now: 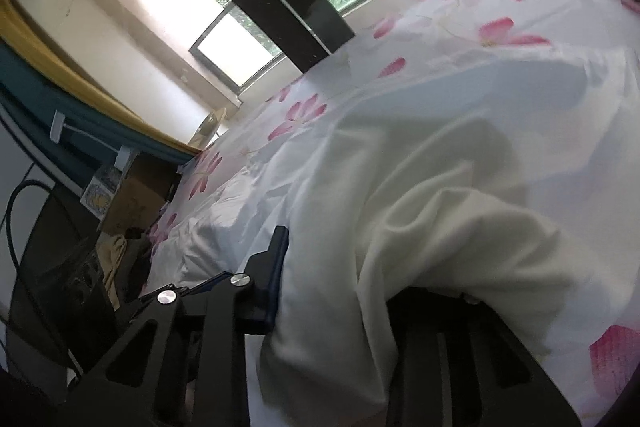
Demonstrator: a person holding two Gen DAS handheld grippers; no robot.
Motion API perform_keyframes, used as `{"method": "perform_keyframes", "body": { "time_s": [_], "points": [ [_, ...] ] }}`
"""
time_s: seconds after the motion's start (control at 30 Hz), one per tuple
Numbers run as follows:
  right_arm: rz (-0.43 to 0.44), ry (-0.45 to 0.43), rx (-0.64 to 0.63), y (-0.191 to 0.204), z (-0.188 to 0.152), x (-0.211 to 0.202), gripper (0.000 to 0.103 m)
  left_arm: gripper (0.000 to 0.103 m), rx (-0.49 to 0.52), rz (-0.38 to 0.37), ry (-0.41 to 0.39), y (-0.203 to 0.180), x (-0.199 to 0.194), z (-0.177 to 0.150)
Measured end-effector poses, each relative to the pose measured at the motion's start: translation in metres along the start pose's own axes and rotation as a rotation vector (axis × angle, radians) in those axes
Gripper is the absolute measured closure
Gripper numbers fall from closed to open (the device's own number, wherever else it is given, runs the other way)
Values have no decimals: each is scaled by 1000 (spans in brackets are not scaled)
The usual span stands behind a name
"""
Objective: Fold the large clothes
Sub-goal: 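Grasp the jacket end with the right gripper and lift it, then fold the held jacket end over the bundle and open the right gripper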
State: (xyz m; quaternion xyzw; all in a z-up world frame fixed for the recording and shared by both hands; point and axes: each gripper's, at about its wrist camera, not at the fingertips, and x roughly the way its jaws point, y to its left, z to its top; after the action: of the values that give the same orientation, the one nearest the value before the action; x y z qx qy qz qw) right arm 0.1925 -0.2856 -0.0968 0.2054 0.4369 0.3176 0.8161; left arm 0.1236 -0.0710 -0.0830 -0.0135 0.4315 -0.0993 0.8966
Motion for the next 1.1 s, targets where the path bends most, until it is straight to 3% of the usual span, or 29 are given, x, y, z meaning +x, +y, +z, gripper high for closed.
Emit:
{"method": "perform_keyframes", "body": {
  "time_s": [0.57, 1.1],
  "points": [
    [-93, -15, -269, 84, 7, 0, 77, 64, -63, -45, -8, 18, -12, 2],
    [-184, 25, -440, 142, -9, 31, 77, 64, -129, 47, -160, 79, -84, -11]
  ]
}}
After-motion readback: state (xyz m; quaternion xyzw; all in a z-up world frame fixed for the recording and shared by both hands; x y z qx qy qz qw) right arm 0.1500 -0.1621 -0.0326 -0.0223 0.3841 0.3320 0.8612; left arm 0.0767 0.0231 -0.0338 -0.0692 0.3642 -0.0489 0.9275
